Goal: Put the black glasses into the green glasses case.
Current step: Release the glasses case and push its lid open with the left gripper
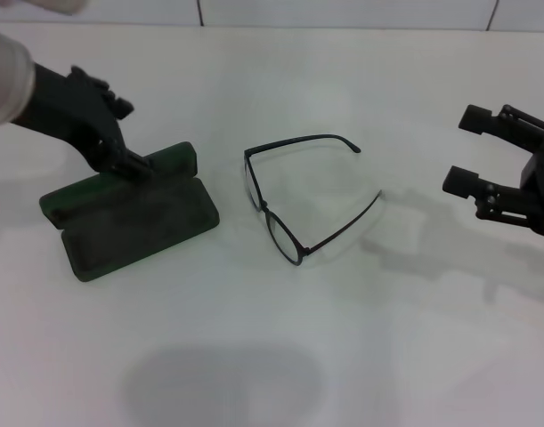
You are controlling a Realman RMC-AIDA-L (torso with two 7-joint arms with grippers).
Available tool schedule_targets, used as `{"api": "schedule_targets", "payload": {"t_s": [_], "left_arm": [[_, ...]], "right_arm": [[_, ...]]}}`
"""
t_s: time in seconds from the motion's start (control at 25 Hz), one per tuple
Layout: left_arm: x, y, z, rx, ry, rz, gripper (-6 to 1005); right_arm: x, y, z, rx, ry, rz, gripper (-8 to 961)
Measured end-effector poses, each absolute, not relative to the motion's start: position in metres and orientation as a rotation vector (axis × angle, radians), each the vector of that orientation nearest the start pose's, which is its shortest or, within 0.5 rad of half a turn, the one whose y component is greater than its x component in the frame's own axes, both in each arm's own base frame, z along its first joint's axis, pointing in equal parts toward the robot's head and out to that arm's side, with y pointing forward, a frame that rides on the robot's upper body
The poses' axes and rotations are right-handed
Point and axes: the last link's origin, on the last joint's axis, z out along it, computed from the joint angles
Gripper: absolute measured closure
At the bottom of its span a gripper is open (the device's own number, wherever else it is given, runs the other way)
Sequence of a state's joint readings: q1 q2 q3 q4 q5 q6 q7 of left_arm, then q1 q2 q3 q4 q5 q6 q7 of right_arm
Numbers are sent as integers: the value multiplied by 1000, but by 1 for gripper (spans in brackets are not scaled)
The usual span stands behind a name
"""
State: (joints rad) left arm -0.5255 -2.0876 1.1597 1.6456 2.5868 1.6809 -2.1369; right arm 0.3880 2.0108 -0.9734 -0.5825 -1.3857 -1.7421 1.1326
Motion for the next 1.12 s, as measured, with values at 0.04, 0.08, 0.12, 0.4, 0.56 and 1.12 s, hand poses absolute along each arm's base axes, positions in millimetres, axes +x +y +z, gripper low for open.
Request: {"api": "schedule_targets", "payload": {"t_s": [0.04,0.08,0.12,0.4,0.56,1.12], "left_arm": [[-172,350,69,-2613,-412,421,154],[-172,350,69,-2613,-412,421,154],[-174,353,65,-2605,-415,447,154],[-194,363,51,-2587,-465,590,156],[-199,366,44,-2599,-494,631,158],[-202,370,39,-2602,-508,671,488]], "right_arm": [[246,296,30,-2556,289,1232,100],[246,296,30,-2557,290,1231,100],[246,296,30,-2558,290,1230,100],[249,295,27,-2547,320,1223,99],[251,297,25,-2538,344,1219,99],[253,296,24,-2533,355,1215,99]]}}
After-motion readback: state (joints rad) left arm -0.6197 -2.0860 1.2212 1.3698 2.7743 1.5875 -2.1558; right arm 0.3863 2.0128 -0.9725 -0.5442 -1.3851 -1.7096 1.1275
